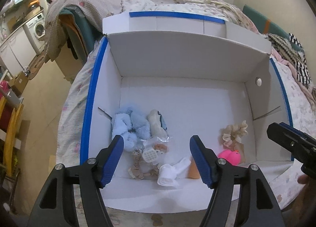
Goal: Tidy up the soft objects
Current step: 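Withdraw both open grippers up away from the box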
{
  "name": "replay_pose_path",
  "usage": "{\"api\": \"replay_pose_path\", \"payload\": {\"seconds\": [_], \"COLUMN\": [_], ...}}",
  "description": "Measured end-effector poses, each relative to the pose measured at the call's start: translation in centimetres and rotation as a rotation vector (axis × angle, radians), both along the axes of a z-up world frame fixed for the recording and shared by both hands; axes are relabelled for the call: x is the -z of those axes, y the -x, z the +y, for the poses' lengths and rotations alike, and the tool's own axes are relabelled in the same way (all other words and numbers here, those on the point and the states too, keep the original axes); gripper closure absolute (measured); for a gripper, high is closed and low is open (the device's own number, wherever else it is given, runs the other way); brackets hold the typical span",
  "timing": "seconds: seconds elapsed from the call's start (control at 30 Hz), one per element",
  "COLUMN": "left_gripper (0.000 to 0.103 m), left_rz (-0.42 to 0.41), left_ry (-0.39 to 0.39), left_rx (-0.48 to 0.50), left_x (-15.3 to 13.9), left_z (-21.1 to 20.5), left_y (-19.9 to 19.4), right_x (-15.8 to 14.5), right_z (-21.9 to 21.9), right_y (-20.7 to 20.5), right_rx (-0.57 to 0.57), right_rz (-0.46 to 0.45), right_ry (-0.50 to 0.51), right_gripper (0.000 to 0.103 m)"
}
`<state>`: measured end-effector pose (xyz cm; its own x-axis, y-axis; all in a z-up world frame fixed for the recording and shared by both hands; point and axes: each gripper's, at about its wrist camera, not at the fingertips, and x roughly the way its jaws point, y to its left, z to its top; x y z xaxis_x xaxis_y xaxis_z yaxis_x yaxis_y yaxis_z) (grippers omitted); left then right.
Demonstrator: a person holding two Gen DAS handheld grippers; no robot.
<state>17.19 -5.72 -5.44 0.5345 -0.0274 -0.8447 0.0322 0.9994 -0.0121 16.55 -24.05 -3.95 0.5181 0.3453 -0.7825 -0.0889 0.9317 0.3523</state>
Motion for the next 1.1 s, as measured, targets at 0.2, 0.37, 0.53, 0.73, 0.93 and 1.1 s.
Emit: {"api": "replay_pose_path", "payload": {"seconds": [0.2, 0.37, 0.53, 0.73, 0.93, 1.1], "left_gripper": [0.036, 0.036, 0.036, 0.036, 0.036, 0.036], "left_rz": [-0.037, -0.063, -0.067, -0.081, -0.107, -0.091], "left_ry": [0.0, 0.004, -0.003, -0.023, -0.038, -0.016], "left_rx": [0.002, -0.006, 0.001, -0.016, -0.028, -0.061], "left_x": [-1.4, -2.5, -3.4, -4.0, -4.6, -4.1], "left_z": [0.4, 1.2, 2.3, 3.7, 5.0, 6.4], "left_y": [0.9, 1.9, 3.3, 5.7, 8.5, 10.4], "right_x": [-0.8, -1.3, -2.0, -2.8, -3.0, -2.9], "right_z": [0.2, 0.4, 0.5, 0.9, 1.2, 1.6], "right_y": [0.6, 1.4, 2.7, 5.2, 7.9, 9.9], "right_rx": [0.024, 0.036, 0.029, 0.015, 0.003, -0.009], "right_rz": [-0.035, -0.06, -0.081, -0.11, -0.126, -0.142], "right_ry": [-0.003, 0.001, 0.01, -0.01, -0.024, 0.016], "right_gripper": [0.001, 0.0, 0.0, 0.0, 0.0, 0.0]}}
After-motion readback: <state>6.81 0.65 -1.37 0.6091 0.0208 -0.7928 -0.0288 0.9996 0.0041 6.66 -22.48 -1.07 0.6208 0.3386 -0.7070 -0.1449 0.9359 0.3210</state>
